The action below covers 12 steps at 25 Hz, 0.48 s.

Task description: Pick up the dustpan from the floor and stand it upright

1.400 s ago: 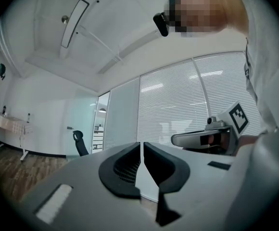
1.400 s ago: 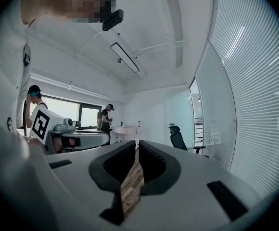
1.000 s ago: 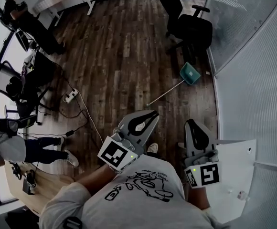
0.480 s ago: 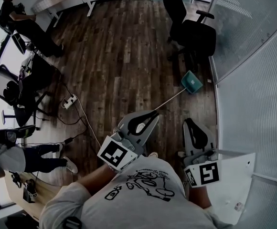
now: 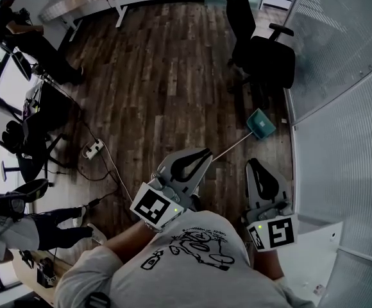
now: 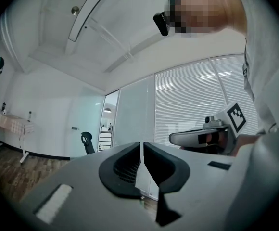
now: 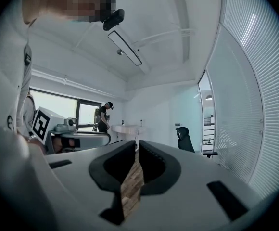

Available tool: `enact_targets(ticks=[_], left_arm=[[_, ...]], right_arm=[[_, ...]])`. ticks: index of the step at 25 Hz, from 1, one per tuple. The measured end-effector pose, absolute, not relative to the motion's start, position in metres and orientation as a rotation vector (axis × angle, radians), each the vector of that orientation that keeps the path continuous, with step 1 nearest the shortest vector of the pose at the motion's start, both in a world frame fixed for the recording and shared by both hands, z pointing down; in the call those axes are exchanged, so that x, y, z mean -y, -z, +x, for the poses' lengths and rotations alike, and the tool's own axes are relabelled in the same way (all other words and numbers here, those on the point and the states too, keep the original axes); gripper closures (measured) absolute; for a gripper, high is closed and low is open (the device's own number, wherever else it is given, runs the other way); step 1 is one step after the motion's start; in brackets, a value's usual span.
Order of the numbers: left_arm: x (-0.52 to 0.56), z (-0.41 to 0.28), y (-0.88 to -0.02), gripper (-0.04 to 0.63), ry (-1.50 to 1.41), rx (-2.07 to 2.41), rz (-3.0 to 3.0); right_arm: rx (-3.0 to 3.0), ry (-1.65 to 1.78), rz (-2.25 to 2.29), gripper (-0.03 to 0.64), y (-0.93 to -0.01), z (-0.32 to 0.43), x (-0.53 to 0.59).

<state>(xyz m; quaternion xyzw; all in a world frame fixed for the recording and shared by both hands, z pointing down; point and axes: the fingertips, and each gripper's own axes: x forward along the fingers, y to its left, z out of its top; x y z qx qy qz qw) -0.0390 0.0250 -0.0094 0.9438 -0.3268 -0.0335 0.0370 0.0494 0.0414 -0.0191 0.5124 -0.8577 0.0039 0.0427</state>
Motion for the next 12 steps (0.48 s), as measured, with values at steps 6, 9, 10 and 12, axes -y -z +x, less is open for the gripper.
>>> enact_targets(ticks=[6, 9, 10, 12], left_arm=[[0.015, -0.054, 0.008, 0.578, 0.103, 0.984, 2.897], [0.029, -0.058, 0.005, 0.578, 0.103, 0.984, 2.895], [0.033, -0.059, 0.004, 0.578, 0.101, 0.984, 2.894], [0.041, -0.058, 0.002, 0.578, 0.098, 0.980, 2.891]], right_arm=[[2.602, -0.026, 1.586, 0.595, 0.014, 0.036, 0.000], [2.601, -0.027, 1.594, 0.595, 0.012, 0.033, 0.014], [2.601, -0.027, 1.595, 0.595, 0.011, 0.032, 0.018], [2.598, -0.028, 1.594, 0.595, 0.010, 0.033, 0.025]])
